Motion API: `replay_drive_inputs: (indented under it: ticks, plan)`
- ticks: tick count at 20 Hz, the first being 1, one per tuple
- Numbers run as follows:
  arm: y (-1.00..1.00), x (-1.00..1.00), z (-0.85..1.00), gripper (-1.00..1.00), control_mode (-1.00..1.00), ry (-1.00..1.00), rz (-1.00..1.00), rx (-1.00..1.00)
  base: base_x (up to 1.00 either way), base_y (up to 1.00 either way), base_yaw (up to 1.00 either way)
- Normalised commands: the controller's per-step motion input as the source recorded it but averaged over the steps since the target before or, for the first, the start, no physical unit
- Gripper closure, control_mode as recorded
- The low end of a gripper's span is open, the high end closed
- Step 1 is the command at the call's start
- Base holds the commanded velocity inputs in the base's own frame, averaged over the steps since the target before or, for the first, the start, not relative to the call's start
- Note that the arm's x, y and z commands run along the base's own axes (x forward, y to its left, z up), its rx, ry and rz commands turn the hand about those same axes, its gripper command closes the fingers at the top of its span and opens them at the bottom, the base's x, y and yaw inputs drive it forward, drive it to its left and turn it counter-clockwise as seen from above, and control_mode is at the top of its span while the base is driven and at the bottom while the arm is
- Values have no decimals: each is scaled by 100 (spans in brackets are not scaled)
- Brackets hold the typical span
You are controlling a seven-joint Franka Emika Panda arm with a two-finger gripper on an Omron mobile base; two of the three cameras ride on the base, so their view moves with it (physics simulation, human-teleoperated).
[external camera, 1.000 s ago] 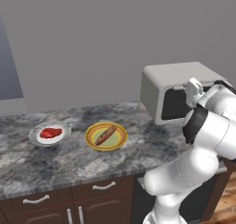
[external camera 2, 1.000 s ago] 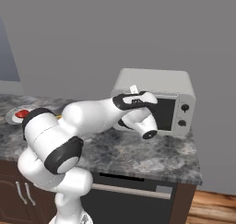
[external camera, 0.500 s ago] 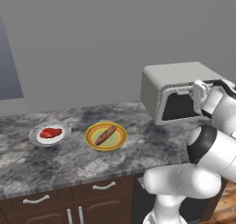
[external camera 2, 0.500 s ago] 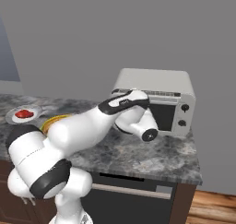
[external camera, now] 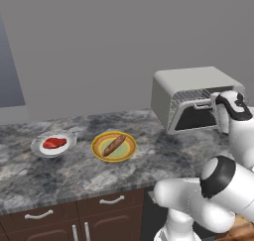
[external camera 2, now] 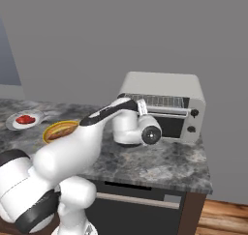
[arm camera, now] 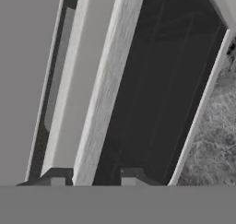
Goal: Open the toaster oven door. Place the baguette on the bottom rack in the toaster oven and place the steak on the top rack.
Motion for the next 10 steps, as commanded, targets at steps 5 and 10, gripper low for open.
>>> replay_drive_inputs:
  ticks: [5,10]
  plan:
    - [-16,-45,-99,100,-100,41,-6,-13,0,0,0]
    - [-16,-35,-100,100,-100,43,-4,-15,0,0,0]
